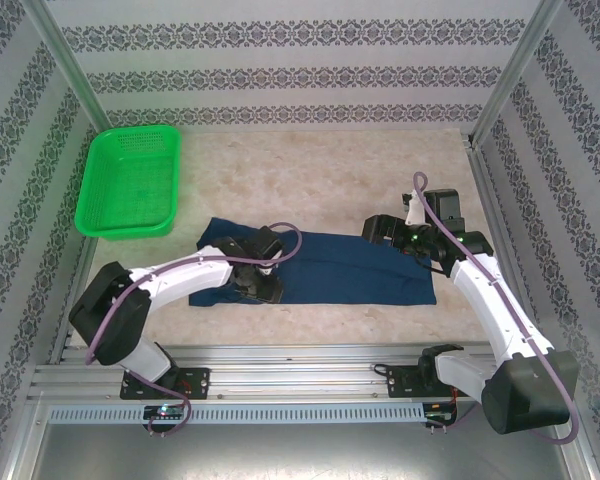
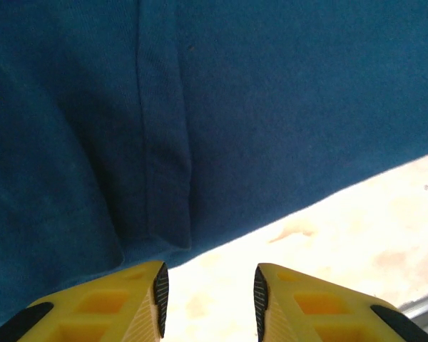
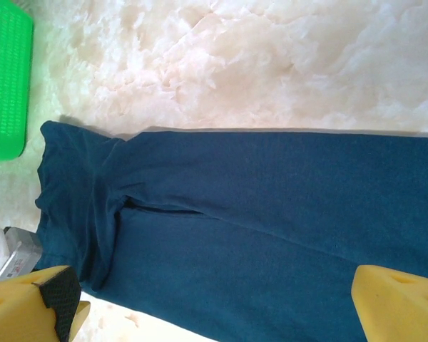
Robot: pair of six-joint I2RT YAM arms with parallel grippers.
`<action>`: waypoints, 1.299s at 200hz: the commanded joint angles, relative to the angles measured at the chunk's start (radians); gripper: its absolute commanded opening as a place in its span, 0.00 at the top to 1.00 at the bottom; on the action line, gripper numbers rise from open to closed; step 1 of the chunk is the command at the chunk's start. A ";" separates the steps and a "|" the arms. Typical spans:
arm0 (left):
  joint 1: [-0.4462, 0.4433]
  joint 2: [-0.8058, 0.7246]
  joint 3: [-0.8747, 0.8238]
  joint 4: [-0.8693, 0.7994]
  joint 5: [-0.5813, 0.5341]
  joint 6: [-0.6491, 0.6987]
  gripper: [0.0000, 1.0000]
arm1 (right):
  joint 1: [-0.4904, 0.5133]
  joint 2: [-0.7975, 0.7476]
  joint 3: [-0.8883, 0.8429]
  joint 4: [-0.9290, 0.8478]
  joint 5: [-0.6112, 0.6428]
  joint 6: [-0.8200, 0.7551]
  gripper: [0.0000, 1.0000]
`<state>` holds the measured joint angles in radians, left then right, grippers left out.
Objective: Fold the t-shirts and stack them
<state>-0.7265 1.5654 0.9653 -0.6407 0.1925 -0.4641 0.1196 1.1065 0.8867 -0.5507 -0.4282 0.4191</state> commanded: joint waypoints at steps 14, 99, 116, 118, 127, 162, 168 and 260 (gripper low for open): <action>-0.022 0.051 0.057 -0.043 -0.058 0.014 0.63 | -0.015 -0.026 -0.012 -0.028 -0.018 -0.013 0.02; -0.040 0.129 0.119 -0.114 -0.135 0.047 0.65 | -0.045 -0.053 -0.030 -0.040 -0.027 -0.014 0.02; -0.047 0.153 0.139 -0.125 -0.150 0.053 0.66 | -0.049 -0.054 -0.032 -0.038 -0.029 -0.012 0.02; -0.048 0.156 0.141 -0.127 -0.152 0.052 0.66 | -0.048 -0.054 -0.032 -0.039 -0.029 -0.012 0.02; -0.050 0.167 0.149 -0.137 -0.160 0.052 0.68 | -0.048 -0.055 -0.032 -0.038 -0.030 -0.013 0.02; -0.057 0.186 0.163 -0.144 -0.194 0.057 0.75 | -0.050 -0.057 -0.032 -0.038 -0.029 -0.010 0.02; -0.057 0.189 0.166 -0.140 -0.193 0.059 0.77 | -0.051 -0.057 -0.034 -0.036 -0.030 -0.010 0.02; -0.143 0.228 0.233 -0.130 -0.183 0.097 0.95 | -0.054 -0.054 -0.035 -0.037 -0.029 -0.011 0.02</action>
<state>-0.8330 1.7893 1.1675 -0.7380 0.0242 -0.3977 0.0799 1.0630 0.8608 -0.5758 -0.4400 0.4191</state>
